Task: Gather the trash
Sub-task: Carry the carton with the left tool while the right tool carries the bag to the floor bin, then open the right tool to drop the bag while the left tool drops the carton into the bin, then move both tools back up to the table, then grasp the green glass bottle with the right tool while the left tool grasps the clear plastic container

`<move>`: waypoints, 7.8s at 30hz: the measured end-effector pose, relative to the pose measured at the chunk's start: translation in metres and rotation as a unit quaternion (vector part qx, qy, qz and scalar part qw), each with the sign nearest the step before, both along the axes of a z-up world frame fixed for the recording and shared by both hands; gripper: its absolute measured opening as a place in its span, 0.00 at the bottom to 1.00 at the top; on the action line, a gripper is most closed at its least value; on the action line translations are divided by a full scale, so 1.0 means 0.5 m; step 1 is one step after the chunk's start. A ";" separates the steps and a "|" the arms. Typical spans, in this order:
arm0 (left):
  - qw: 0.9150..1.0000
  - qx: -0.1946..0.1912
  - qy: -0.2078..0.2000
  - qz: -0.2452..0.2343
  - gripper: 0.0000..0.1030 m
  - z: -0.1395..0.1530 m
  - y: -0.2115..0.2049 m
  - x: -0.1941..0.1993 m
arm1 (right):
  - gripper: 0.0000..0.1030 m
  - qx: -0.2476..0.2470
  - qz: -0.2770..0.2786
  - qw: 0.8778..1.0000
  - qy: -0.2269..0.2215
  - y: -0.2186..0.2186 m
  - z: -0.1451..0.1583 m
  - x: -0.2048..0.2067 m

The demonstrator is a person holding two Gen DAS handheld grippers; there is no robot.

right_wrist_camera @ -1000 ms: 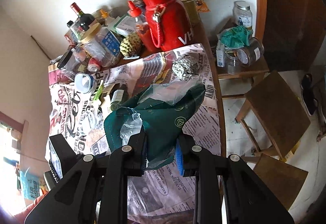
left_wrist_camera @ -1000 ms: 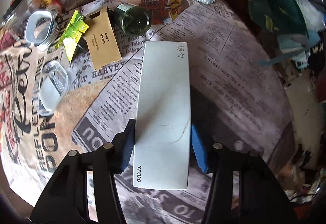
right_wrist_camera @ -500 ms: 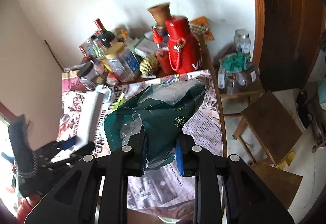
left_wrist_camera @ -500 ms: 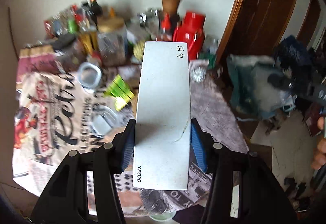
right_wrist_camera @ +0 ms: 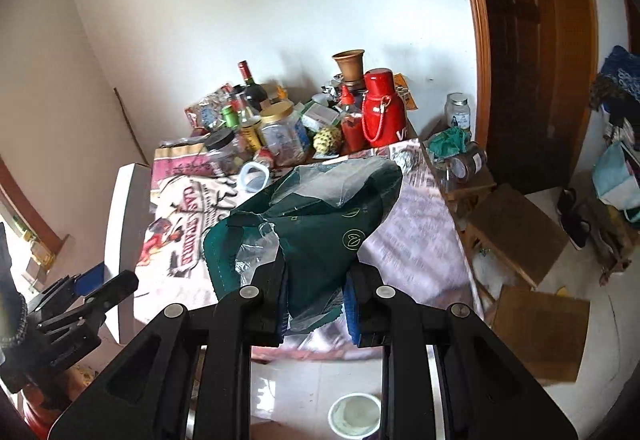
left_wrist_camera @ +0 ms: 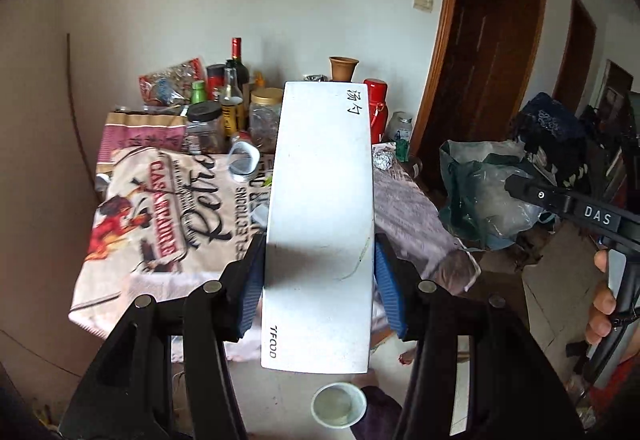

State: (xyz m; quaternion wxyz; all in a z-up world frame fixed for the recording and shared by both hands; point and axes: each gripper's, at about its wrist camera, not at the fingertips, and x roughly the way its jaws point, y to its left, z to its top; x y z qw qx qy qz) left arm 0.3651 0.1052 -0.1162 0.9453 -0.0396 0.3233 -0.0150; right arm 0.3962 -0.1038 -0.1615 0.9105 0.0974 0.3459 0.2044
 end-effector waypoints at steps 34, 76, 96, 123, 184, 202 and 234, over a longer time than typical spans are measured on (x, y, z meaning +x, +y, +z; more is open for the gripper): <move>0.974 -0.044 0.223 0.024 0.50 -0.509 -0.100 -0.165 | 0.20 -0.091 0.097 0.973 0.189 -0.014 -0.461 -0.158; 0.915 -0.115 0.386 0.035 0.50 -1.348 -0.123 -0.099 | 0.51 -0.139 0.156 0.925 0.318 0.048 -1.206 -0.079; 0.940 -0.098 0.326 0.032 0.51 -0.954 -0.130 -0.076 | 0.51 -0.116 0.136 0.943 0.280 0.038 -0.909 -0.077; 0.997 -0.062 0.004 0.045 0.57 -0.031 0.008 -0.248 | 0.51 -0.059 0.043 0.997 0.000 0.020 -0.021 -0.245; 0.986 0.003 0.069 0.155 0.87 -0.028 0.216 0.472 | 0.73 -0.062 0.032 0.997 0.012 0.116 -0.001 0.427; 0.959 -0.058 0.261 0.093 0.77 -0.380 0.274 0.641 | 0.73 -0.099 0.021 0.978 0.180 0.220 -0.301 0.633; 0.966 -0.066 0.240 0.065 0.01 -0.333 0.217 0.654 | 0.39 -0.085 0.052 0.987 0.129 0.210 -0.239 0.580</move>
